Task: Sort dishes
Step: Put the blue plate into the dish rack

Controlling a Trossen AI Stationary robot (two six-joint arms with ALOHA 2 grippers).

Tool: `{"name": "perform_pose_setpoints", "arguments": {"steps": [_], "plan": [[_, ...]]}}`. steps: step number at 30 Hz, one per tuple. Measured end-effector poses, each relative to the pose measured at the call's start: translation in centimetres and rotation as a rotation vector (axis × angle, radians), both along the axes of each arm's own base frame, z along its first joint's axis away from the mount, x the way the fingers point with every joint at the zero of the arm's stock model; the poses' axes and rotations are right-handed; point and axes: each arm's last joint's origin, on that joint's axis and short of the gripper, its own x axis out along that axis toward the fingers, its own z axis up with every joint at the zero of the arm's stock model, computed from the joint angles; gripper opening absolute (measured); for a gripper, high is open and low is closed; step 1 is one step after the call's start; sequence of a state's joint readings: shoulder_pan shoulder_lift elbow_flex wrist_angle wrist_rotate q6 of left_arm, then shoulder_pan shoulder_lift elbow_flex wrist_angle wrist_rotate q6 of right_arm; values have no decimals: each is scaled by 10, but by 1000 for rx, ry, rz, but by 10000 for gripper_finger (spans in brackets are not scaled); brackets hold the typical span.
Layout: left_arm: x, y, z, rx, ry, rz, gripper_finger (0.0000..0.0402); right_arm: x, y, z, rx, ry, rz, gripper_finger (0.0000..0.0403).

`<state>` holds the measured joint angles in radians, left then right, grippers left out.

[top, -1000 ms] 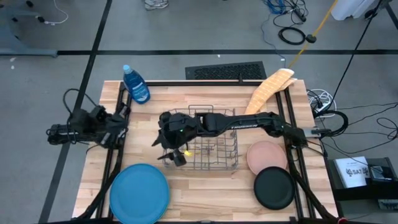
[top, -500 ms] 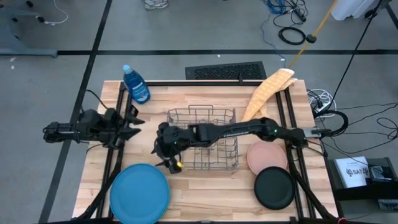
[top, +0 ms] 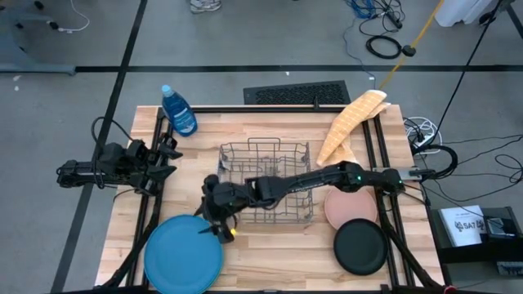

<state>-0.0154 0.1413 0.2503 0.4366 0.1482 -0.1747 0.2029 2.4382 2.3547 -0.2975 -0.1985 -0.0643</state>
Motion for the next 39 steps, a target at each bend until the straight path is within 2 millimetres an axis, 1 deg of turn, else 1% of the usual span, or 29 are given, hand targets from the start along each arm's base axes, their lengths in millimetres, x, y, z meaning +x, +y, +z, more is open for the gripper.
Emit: {"name": "perform_pose_setpoints", "arguments": {"steps": [4, 6, 10, 13, 17, 20, 23, 25, 27, 30, 33, 34, 36, 39], "plan": [[0, 0, 0, -3, 0, 3, 192, -4, 17, -2, -53, 4, -17, 251], [0, 0, 0, -7, -4, 9, 192, -5, 19, -2, -68, 8, -37, 251], [0, 1, 0, -17, 0, 23, 192, -9, 22, -9, -95, 80, -48, 251], [0, 1, 0, -20, 1, 22, 192, -15, 32, -13, -254, 87, -56, 251], [0, 1, 0, -41, 5, 10, 192, -24, 55, -16, -485, 46, 5, 251], [0, 1, 0, -51, 9, 4, 192, -31, 77, -16, -594, 3, 92, 251], [0, 1, 0, -63, 13, -4, 192, -37, 98, -22, -673, -32, 173, 251], [0, 1, 0, -63, 14, -4, 192, -39, 111, -31, -716, -51, 224, 251], [0, 1, -1, -75, 18, -11, 192, -40, 122, -45, -765, -52, 273, 251], [0, 1, -1, -85, 19, -17, 192, -39, 133, -77, -834, -24, 341, 251], [1, 1, -1, -93, 21, -20, 192, -36, 136, -105, -958, 9, 339, 251], [1, 1, -1, -106, 24, -21, 192, -34, 135, -111, -1006, 12, 321, 249], [1, 1, -1, -124, 27, -23, 192, -32, 135, -116, -1066, 3, 288, 241], [1, 1, -1, -142, 34, -30, 192, -29, 136, -116, -1061, -27, 276, 219]]}}
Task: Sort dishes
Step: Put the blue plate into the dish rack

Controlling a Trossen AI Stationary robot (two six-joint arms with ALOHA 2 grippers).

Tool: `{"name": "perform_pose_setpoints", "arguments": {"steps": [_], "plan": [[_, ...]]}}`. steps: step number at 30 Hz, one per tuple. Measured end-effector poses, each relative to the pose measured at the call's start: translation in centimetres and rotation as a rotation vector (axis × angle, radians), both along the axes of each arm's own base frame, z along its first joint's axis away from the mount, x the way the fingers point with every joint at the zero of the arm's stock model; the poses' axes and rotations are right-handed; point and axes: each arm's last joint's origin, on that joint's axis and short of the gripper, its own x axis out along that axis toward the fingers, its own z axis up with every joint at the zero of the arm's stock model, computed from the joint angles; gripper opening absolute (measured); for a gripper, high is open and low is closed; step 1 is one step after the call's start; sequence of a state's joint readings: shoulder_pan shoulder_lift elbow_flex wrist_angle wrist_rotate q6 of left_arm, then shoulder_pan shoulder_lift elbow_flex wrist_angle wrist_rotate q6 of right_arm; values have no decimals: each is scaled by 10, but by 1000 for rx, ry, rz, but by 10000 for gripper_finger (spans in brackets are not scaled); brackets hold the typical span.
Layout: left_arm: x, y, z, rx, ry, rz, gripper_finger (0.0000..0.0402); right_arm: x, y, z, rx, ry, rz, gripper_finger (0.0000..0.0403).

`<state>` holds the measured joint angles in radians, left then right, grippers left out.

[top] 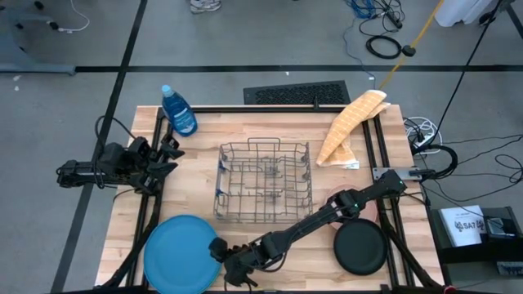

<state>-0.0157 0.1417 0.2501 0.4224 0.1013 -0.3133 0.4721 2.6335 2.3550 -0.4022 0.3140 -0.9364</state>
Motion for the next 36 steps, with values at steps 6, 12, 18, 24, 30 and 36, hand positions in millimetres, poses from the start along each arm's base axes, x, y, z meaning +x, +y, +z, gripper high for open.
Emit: {"name": "perform_pose_setpoints", "arguments": {"steps": [6, 12, 18, 24, 30, 36], "plan": [[1, 0, -2, -20, 25, -10, 192, -2, 0, -1, -4, 23, 4, 158], [1, 0, -2, -20, 27, -9, 192, -5, -1, -2, -25, 66, -1, 89], [2, 0, -4, -19, 49, -9, 192, -9, 5, -2, -49, 69, 18, 35], [4, 0, -7, -19, 89, -9, 192, -12, 10, -2, -125, 43, -11, 9], [4, 0, -8, -19, 100, -9, 192, -16, 15, 3, -142, 28, -23, 9], [4, 0, -8, -19, 98, -9, 192, -21, 21, 16, -175, -23, -61, 9]]}}
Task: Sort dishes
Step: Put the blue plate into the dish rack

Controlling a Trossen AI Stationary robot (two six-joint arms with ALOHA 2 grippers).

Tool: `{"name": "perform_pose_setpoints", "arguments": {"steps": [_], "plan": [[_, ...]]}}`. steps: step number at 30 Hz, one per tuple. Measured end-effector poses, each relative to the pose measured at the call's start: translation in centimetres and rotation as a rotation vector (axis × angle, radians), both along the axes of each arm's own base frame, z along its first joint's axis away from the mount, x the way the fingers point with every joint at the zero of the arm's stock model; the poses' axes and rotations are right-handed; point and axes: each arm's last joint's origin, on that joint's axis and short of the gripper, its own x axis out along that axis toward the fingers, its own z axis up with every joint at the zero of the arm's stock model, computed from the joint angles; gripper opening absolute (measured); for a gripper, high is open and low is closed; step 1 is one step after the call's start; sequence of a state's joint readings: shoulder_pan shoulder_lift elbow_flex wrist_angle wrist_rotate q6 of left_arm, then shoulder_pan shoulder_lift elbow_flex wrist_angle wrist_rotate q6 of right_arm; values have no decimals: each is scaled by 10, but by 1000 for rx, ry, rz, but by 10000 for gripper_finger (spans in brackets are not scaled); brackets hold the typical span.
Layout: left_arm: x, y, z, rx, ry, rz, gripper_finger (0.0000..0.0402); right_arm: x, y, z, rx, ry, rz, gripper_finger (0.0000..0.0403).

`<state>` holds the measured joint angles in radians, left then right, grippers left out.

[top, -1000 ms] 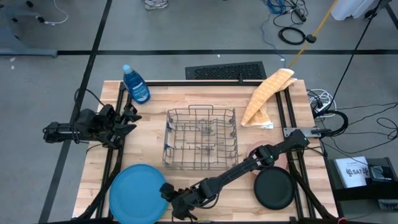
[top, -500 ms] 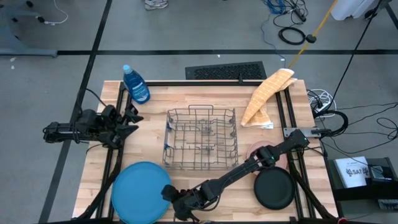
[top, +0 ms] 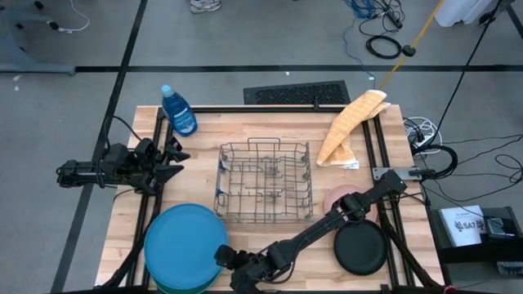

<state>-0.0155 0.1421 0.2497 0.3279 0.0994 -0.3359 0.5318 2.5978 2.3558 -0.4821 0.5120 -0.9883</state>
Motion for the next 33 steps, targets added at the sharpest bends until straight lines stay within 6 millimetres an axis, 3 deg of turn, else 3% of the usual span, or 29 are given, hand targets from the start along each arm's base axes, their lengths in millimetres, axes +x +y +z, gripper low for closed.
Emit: {"name": "perform_pose_setpoints", "arguments": {"steps": [5, 9, 15, 18, 25, 33], "plan": [[-3, 0, 6, -41, -70, -21, 192, -2, 3, 16, 7, -58, -22, 9], [-14, 0, 22, -72, -264, -44, 192, -5, 1, 34, 24, -92, -29, 9], [-44, 1, 45, -87, -658, -73, 192, -15, -9, 81, 48, -175, -97, 9], [-54, 1, 50, -81, -769, -81, 192, -25, -19, 110, 122, -195, -166, 9], [-56, 0, 50, -55, -784, -105, 192, -63, -52, 170, 369, -110, -297, 3], [-49, -2, 48, -22, -712, -136, 192, -108, -107, 217, 601, 215, -260, 2]]}}
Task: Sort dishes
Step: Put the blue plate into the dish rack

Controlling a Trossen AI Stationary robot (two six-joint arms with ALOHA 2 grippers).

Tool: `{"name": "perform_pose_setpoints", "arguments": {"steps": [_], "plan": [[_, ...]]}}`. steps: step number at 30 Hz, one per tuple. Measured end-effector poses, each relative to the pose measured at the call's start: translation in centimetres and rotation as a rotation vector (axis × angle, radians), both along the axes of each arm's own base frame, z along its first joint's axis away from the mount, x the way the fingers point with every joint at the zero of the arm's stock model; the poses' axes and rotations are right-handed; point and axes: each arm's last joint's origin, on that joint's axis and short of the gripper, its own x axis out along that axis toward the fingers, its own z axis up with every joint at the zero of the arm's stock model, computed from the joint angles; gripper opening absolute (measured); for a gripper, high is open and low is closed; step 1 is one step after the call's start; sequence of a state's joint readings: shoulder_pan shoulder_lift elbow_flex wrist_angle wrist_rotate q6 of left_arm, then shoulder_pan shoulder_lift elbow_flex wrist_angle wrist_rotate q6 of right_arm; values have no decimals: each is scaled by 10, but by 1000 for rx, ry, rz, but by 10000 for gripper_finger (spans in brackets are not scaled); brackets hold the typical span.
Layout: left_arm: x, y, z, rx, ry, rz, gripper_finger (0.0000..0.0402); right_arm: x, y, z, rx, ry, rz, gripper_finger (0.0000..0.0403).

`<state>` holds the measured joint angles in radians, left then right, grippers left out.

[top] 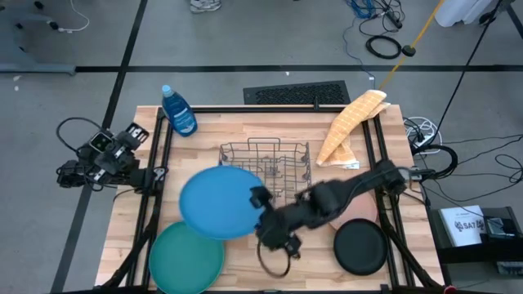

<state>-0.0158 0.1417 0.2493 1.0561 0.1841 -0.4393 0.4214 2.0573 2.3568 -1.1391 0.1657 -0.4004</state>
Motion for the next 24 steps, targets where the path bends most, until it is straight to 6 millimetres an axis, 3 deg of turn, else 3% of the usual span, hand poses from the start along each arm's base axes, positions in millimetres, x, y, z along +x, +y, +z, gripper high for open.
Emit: {"name": "perform_pose_setpoints", "arguments": {"steps": [8, 15, 24], "plan": [[31, -2, -22, 106, 374, 26, 192, -20, -53, 31, 195, 82, 111, 1], [43, -2, -37, 234, 535, 164, 192, -24, -90, 33, 287, 161, 124, 1], [58, -2, -52, 305, 812, 189, 192, -20, -113, 31, 326, 176, 123, 1]]}}
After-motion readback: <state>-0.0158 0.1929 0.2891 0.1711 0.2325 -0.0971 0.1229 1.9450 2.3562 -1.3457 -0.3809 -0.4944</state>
